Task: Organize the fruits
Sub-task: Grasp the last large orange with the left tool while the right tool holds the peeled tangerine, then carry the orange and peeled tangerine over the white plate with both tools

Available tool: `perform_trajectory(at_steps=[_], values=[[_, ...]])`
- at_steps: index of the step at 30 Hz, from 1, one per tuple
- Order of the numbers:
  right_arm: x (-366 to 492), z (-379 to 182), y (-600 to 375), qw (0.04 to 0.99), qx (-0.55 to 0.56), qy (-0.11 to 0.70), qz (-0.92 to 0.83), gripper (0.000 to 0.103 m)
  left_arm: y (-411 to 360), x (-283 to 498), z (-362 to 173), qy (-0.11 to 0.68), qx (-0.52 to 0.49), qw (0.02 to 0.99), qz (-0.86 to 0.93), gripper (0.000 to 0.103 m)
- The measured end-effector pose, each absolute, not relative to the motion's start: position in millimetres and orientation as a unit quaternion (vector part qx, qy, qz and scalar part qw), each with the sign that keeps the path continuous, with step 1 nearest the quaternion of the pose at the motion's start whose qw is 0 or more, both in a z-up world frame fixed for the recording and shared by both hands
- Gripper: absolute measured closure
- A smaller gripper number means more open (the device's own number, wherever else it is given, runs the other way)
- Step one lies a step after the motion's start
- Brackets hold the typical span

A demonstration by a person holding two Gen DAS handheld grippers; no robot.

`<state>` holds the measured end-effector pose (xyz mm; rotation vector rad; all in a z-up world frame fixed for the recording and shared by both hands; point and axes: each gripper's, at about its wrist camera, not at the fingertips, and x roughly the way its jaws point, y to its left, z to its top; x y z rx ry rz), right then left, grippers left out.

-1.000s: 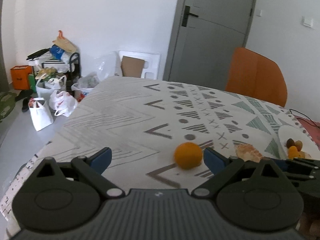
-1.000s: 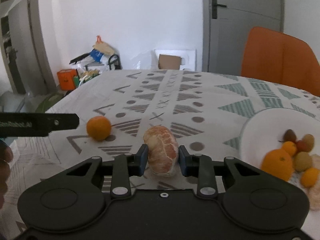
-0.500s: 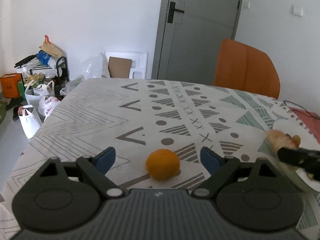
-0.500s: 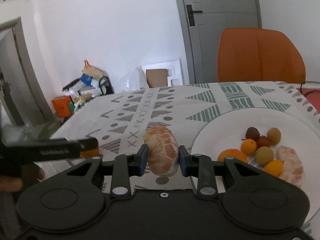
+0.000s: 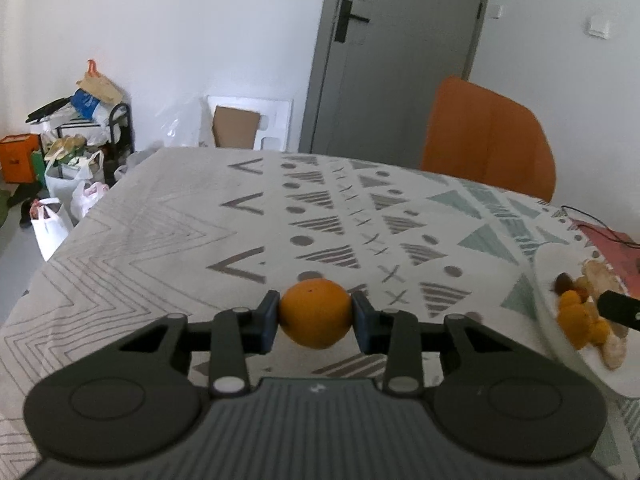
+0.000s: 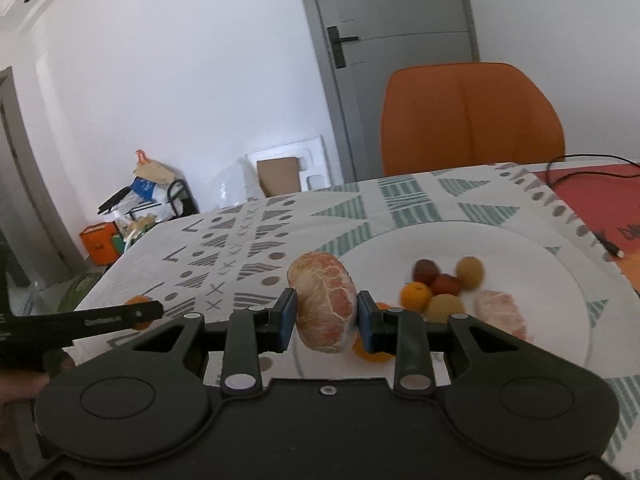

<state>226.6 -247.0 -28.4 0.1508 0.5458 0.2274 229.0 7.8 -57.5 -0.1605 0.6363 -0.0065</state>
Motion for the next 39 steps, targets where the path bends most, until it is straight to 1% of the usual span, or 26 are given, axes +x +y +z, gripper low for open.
perform_trajectory(at_steps=[12,25,35,37,38,39], values=[[215,-30,-275,0.958,0.085,0.260,0.084,0.073,-27,221,-46,0.302,-0.072,0.949,-0.048,0.066],[198,-27,-330,0.959,0.117,0.252,0.051,0.073,-70,214,-32,0.287,-0.064,0.952,-0.081,0.066],[196,-35,-331,0.955,0.117,0.266,0.063,0.072,-97,208,-29,0.286,-0.054,0.950,-0.112,0.066],[197,-36,-328,0.953,0.117,0.269,0.074,0.071,-100,208,-29,0.286,-0.053,0.950,-0.115,0.066],[196,-36,-327,0.953,0.118,0.266,0.078,0.067,-102,208,-29,0.286,-0.052,0.950,-0.117,0.066],[195,-35,-326,0.954,0.117,0.264,0.080,0.067,-103,208,-29,0.286,-0.051,0.949,-0.118,0.066]])
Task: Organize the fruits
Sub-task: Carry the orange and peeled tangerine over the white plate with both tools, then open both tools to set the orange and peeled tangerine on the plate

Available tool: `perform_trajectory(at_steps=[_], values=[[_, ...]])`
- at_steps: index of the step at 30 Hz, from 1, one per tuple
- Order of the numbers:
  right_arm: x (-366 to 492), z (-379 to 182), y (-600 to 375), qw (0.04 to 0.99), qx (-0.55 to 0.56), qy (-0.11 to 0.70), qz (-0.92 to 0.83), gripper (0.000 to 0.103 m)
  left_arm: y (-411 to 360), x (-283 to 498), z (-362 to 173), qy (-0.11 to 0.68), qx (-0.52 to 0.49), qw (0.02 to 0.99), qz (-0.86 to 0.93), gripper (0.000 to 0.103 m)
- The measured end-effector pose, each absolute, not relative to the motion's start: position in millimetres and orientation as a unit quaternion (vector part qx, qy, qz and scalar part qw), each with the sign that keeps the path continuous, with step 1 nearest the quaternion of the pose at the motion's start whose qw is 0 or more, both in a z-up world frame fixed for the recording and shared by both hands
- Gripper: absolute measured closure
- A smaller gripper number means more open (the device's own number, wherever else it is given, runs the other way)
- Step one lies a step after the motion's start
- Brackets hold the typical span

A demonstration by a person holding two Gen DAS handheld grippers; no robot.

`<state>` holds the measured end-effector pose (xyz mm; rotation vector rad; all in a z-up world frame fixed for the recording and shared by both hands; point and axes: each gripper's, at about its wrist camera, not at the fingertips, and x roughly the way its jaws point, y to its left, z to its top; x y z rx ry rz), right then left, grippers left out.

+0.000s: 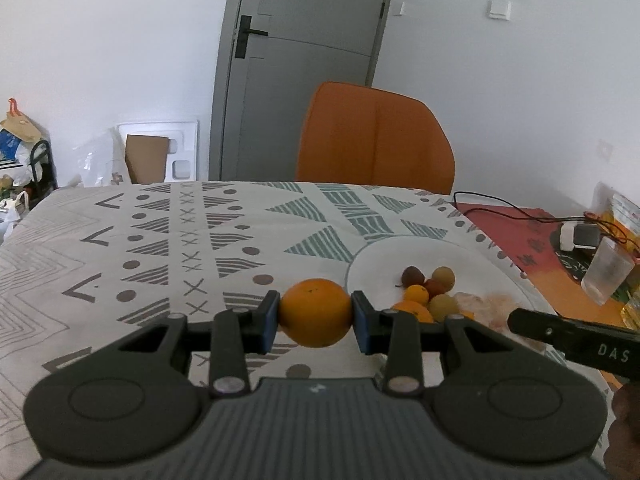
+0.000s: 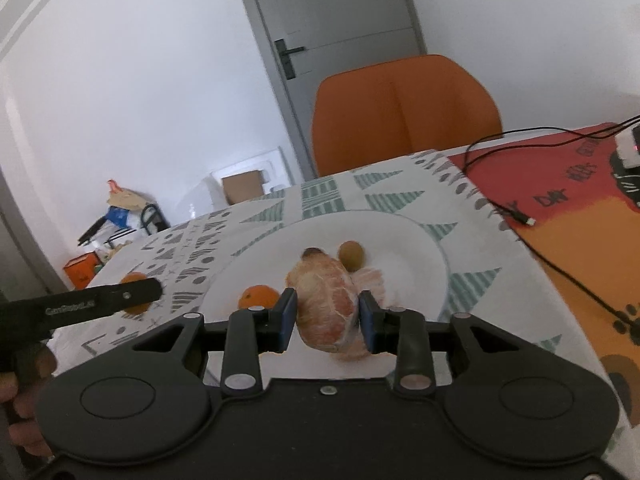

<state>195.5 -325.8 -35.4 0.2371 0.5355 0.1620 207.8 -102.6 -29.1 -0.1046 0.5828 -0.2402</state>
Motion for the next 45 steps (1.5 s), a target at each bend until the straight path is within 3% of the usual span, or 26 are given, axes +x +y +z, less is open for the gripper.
perform_trajectory(at_steps=[14,23,36,40,45], values=[[192,-39,-351,0.955,0.125,0.269,0.030,0.066,-120,209,-32,0.293,-0.047,0.941,-0.160,0.066],[191,-40,-360,0.954,0.131,0.268,0.025,0.059,-138,219,-34,0.298,-0.031,0.940,-0.165,0.066],[191,-45,-358,0.951,0.141,0.271,0.039,0.057,-127,214,-28,0.300,-0.023,0.944,-0.135,0.052],[188,-44,-354,0.952,0.137,0.271,0.044,0.049,-122,208,-28,0.301,-0.024,0.945,-0.126,0.049],[182,-41,-348,0.953,0.132,0.267,0.053,0.048,-118,199,-23,0.297,-0.021,0.947,-0.118,0.048]])
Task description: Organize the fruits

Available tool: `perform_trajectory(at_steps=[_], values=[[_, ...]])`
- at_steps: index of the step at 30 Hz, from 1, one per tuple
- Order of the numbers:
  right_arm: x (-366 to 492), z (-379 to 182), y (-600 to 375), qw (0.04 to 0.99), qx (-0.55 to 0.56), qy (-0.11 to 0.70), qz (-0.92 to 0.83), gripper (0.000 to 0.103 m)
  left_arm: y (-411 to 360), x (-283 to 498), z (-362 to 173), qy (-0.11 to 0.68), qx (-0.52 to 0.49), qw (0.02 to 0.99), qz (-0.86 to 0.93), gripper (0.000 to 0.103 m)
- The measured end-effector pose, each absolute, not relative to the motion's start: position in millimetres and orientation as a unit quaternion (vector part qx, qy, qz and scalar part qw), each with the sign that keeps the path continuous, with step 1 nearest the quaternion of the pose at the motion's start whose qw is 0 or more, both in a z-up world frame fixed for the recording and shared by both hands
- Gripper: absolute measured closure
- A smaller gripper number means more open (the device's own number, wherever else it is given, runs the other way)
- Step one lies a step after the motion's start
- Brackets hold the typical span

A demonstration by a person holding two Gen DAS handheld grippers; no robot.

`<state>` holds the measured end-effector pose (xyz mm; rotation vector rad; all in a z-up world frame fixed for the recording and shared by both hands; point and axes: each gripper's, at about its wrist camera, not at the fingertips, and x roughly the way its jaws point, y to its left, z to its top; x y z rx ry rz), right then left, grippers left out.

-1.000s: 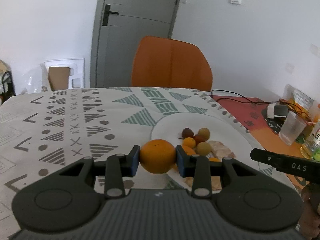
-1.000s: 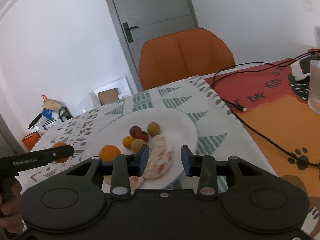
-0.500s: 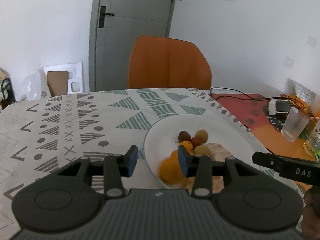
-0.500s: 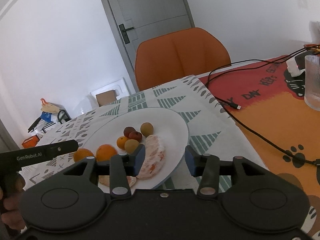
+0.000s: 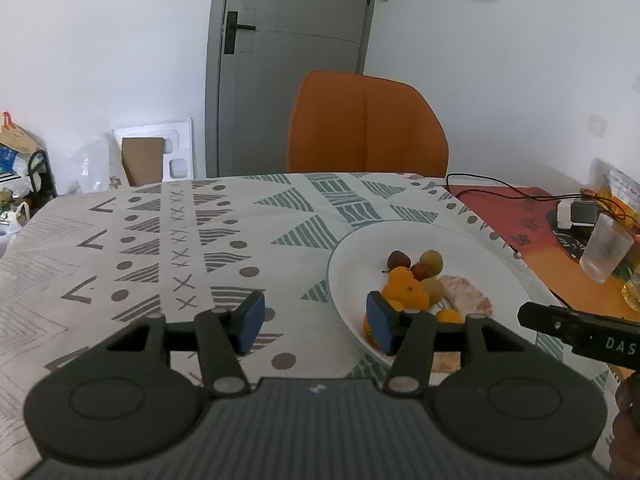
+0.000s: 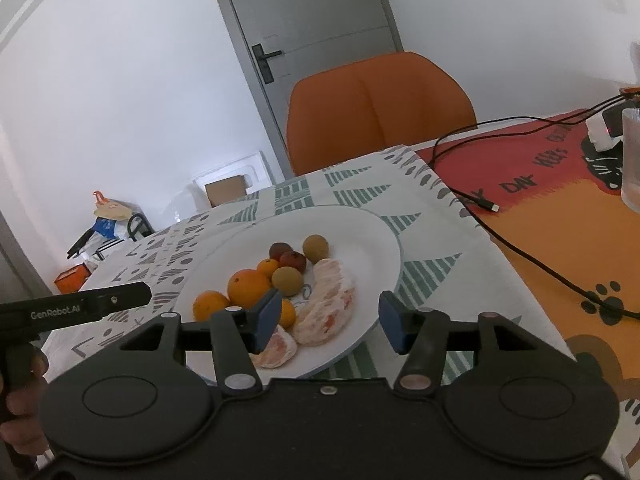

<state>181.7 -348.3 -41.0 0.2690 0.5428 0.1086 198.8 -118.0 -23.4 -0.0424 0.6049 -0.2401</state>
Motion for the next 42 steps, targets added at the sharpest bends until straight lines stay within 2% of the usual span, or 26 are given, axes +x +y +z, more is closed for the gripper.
perform_trajectory(at_steps=[7,10,18,20,23,42], values=[[168,-34,-343,0.955,0.125,0.259,0.068,0.042,-112,180,-15,0.285,-0.019,0.953,-0.098,0.037],[160,-29,-342,0.958,0.121,0.250,0.074,0.034,-111,170,-11,0.278,-0.017,0.956,-0.090,0.025],[145,-19,-336,0.962,0.112,0.234,0.089,0.017,-111,144,0,0.264,-0.002,0.962,-0.071,0.019],[141,-16,-334,0.963,0.109,0.229,0.095,0.008,-108,137,3,0.259,-0.005,0.963,-0.066,0.018],[134,-10,-329,0.964,0.098,0.223,0.105,0.000,-104,128,8,0.254,-0.009,0.966,-0.057,0.011],[115,2,-288,0.963,0.067,0.222,0.139,0.000,-61,83,27,0.242,-0.023,0.970,-0.020,0.001]])
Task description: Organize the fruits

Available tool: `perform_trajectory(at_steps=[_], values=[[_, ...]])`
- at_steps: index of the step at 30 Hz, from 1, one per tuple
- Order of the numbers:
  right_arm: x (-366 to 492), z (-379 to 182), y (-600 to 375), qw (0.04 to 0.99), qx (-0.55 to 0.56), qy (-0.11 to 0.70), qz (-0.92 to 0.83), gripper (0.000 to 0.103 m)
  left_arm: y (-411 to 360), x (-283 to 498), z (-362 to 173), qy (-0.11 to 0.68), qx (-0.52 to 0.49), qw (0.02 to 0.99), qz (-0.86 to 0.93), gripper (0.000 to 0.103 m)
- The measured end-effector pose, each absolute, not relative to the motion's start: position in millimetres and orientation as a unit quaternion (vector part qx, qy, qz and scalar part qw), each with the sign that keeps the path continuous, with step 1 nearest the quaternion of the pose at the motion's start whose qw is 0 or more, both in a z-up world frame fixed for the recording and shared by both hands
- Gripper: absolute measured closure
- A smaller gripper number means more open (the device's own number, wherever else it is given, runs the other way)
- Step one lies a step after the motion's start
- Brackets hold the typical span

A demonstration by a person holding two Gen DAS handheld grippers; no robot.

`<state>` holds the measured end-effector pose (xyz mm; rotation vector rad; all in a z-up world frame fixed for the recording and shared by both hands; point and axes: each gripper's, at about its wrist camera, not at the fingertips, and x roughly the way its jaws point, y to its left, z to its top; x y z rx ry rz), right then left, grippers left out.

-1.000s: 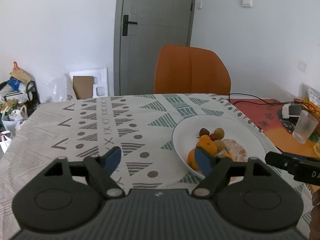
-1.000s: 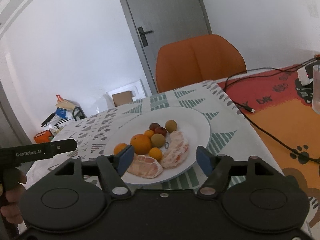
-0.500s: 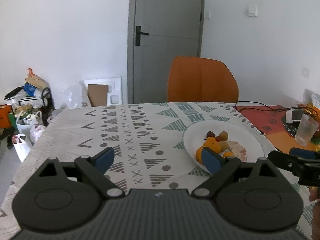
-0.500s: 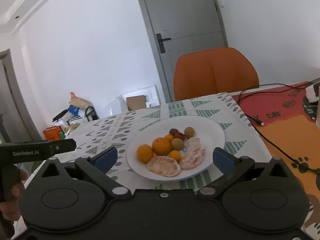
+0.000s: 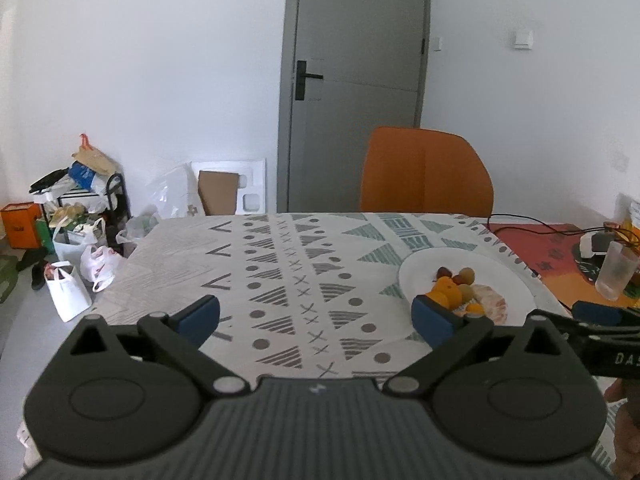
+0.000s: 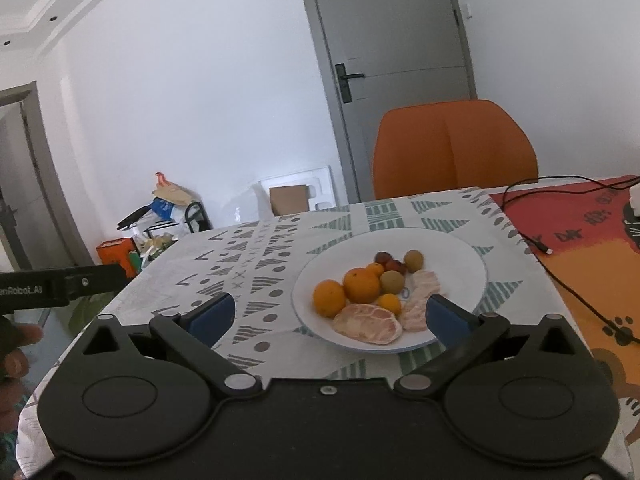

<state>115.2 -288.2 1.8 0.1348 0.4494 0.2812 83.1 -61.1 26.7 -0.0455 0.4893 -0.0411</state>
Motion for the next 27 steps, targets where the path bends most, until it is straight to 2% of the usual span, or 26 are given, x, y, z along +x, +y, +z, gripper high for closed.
perform_trajectory(at_steps=[27], values=[[86,22,-235,0.951,0.035,0.254,0.176,0.000,5,32,28,0.241,-0.039,0.970,0.016,0.000]])
